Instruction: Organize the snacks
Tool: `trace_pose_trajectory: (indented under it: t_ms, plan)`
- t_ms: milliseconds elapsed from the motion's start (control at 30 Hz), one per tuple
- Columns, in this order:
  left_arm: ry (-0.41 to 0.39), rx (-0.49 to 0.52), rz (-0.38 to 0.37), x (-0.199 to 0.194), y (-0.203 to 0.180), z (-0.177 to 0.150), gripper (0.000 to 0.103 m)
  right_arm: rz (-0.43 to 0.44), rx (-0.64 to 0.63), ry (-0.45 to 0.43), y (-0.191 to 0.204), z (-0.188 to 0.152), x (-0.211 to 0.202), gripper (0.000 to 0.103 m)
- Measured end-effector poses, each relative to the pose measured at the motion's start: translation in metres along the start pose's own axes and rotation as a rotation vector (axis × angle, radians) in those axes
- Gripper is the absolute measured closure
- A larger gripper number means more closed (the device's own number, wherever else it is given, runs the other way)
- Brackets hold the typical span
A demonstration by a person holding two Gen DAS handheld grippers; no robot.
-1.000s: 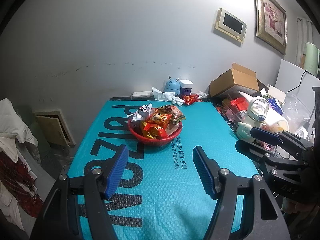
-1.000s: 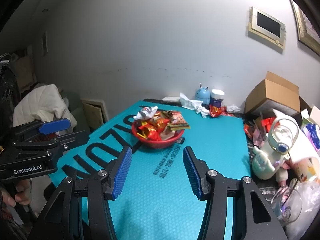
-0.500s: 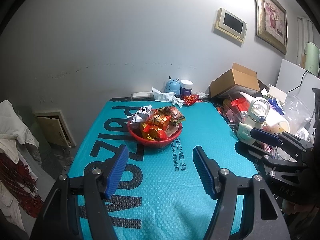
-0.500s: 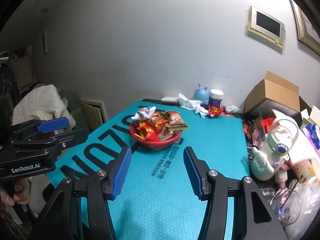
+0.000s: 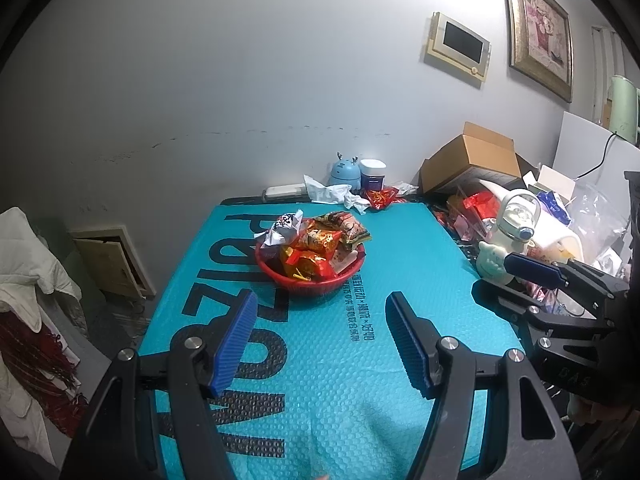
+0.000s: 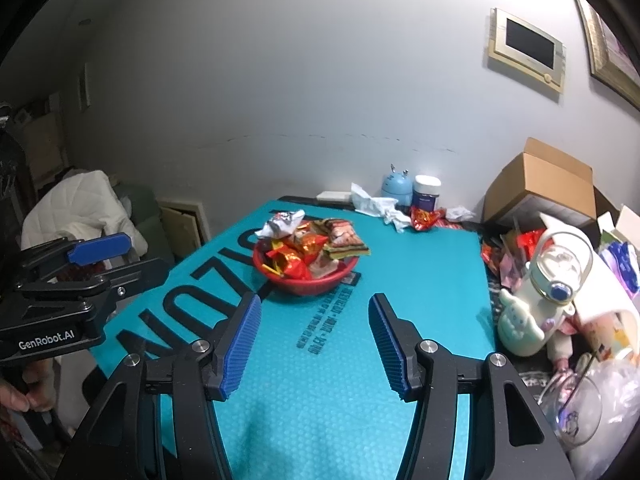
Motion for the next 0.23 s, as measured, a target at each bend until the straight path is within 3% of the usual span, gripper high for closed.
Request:
trace_pose_trajectory:
  t_ms: [233]
  plan:
    - [0.012,-0.007,-0.003,0.0033,-0.001,-0.0018,0.037,0.0,0.009,0.006,-0.003,-0.0016,0.0017,0.045]
Point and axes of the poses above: each gripper's, at about its wrist camera, not at the fingertips, and x roughly the way its jaws point, y to its left, z to its top, the point moved 4 cm from there along x, roughly the way its jaws point, and after that the axes turned 9 degrees about -x, right-handed, at the moved point
